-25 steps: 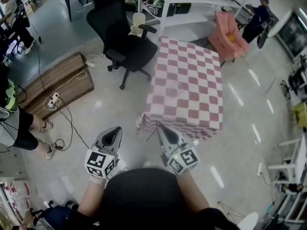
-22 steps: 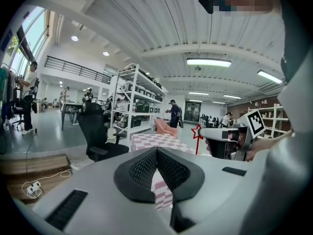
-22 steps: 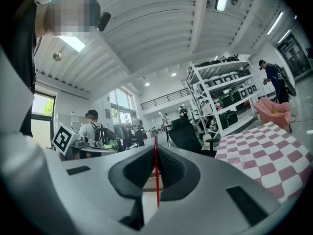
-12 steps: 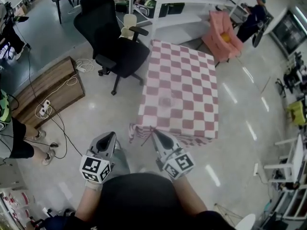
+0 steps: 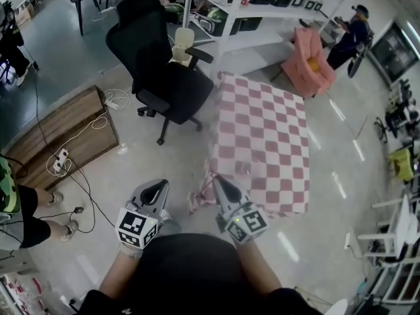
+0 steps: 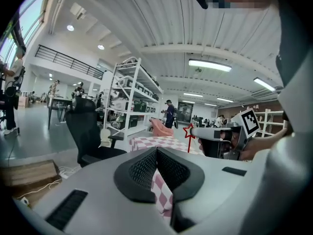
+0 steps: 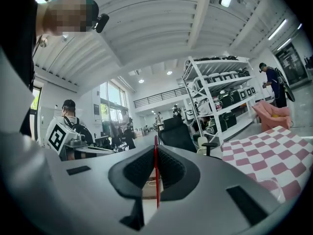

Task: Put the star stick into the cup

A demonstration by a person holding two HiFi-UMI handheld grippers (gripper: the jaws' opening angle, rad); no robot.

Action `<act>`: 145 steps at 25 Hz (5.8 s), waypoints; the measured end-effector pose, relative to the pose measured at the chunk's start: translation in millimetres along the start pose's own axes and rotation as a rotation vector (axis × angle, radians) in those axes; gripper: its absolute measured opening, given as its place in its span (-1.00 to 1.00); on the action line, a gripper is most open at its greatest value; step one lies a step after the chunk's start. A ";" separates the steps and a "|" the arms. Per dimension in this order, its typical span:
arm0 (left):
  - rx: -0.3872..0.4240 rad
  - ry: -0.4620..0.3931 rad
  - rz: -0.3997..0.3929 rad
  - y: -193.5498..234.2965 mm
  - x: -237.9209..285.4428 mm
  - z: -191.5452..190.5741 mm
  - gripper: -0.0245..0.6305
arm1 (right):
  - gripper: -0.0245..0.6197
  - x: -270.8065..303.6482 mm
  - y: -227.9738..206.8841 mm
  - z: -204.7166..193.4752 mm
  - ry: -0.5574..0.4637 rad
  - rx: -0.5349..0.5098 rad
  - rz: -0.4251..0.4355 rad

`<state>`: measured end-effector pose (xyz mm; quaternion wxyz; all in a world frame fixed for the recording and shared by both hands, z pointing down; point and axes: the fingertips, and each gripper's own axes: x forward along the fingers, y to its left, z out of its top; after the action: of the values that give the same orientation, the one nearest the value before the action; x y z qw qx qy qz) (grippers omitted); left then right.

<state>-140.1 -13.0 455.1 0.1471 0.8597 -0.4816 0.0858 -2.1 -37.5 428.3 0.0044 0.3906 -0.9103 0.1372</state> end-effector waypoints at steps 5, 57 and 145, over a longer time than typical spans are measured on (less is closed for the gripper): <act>-0.001 -0.002 -0.021 51.4 5.9 12.5 -0.80 | -0.84 54.2 6.0 7.0 -0.010 0.004 -0.026; 0.138 0.264 -0.323 -88.9 243.7 -1.2 -0.79 | -0.84 -99.5 -285.1 14.8 -0.213 0.187 -0.476; 0.018 -0.003 -0.062 58.9 107.2 52.2 -0.79 | -0.80 88.9 -73.5 15.8 0.051 -0.073 -0.058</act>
<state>-134.2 -145.6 446.9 0.1413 0.8756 -0.4541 0.0845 -9.9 -152.9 441.4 0.0459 0.4127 -0.9025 0.1139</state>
